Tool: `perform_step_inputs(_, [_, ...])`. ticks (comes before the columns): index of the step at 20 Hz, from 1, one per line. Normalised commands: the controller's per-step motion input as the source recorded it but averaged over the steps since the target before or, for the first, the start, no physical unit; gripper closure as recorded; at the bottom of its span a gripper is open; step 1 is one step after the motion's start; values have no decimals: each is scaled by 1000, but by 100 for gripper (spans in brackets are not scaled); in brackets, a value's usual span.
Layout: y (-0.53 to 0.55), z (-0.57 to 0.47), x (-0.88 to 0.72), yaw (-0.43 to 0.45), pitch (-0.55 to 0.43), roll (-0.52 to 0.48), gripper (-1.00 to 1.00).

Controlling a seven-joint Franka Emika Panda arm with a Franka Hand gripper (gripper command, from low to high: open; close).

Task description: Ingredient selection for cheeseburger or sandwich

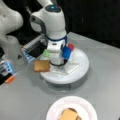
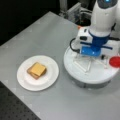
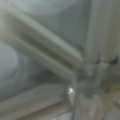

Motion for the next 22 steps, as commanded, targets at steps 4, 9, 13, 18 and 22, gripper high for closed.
perform_step_inputs(4, [-20,-133,-322,341,-51,57,-100])
perform_step_inputs(9, [-77,-111,-299,290,-37,91,-100])
perform_step_inputs(13, [-106,-118,-292,174,-50,98,-100])
perform_step_inputs(18, [-121,-141,-278,165,-58,104,-100])
perform_step_inputs(22, [-156,-142,-191,371,-60,25,-100])
